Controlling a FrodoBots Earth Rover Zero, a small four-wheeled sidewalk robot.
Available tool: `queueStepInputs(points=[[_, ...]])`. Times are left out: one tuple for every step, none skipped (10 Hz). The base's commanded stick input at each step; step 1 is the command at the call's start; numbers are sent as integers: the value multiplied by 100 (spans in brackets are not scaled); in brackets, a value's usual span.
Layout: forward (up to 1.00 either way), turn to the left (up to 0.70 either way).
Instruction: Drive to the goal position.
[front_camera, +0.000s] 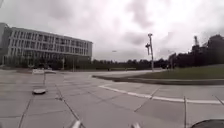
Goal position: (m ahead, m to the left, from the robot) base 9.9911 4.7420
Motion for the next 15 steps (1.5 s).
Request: queueStepInputs(points=[[70, -32], [70, -29], [70, 0], [70, 0], [70, 0], [70, 19], [70, 30], [70, 35], [70, 35], [70, 35], [70, 35], [70, 35], [70, 35], [70, 35], [70, 31]])
